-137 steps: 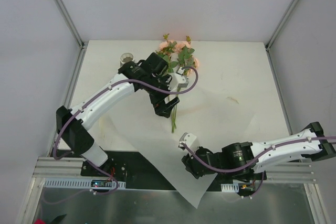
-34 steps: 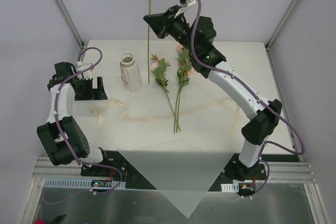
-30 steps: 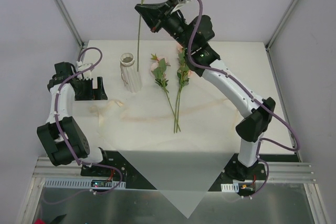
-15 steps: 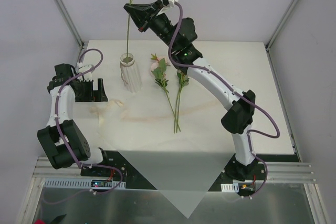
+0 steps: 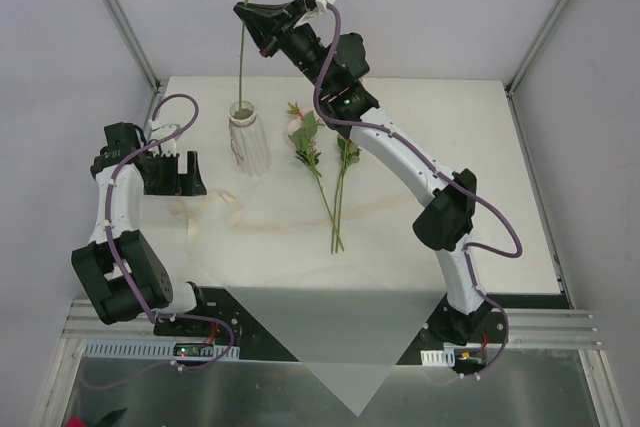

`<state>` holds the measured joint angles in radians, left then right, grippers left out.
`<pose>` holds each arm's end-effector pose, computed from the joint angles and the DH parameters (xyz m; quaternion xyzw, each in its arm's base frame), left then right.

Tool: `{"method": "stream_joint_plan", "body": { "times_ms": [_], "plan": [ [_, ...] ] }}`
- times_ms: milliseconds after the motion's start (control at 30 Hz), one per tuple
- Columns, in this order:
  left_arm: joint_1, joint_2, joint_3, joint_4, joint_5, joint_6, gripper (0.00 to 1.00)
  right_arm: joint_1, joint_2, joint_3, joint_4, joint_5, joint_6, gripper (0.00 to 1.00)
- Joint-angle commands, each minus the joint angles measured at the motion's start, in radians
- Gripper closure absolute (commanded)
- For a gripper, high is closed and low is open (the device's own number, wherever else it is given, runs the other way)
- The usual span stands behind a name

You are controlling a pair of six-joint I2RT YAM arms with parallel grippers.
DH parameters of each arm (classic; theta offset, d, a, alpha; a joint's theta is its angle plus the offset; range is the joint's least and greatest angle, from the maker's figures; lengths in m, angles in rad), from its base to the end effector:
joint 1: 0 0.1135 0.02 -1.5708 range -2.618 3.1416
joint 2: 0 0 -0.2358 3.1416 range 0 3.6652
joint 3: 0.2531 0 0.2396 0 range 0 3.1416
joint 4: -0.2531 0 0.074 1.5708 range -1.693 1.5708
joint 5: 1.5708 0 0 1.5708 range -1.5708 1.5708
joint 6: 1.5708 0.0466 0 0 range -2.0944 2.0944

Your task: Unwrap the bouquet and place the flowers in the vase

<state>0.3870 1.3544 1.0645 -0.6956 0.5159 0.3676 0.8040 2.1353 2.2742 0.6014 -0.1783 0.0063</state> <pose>0.2606 0.0814 0.2395 0.0646 0.9265 -0.1243 0.3493 0.3105 0.3342 0.4851 -0.2311 0.3386 0.3922 0.8234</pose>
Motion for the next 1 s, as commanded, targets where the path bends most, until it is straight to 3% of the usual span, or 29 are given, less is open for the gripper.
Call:
{"method": "stream_joint_plan", "body": {
  "times_ms": [0, 400, 533, 967],
  "plan": [
    [0.001, -0.020, -0.006, -0.022, 0.032, 0.030, 0.01, 0.001, -0.014, 0.056, 0.071, 0.005, -0.032, 0.99],
    [0.003, -0.020, -0.011, -0.027, 0.029, 0.039, 0.01, 0.004, 0.029, 0.035, 0.066, -0.006, -0.026, 0.99],
    [0.001, -0.024, -0.008, -0.028, 0.027, 0.044, 0.01, 0.014, 0.018, -0.051, 0.067, -0.027, -0.014, 1.00],
    [0.001, -0.029, -0.012, -0.033, 0.032, 0.048, 0.01, 0.044, 0.044, -0.142, -0.078, -0.110, -0.019, 0.99]
  ]
}}
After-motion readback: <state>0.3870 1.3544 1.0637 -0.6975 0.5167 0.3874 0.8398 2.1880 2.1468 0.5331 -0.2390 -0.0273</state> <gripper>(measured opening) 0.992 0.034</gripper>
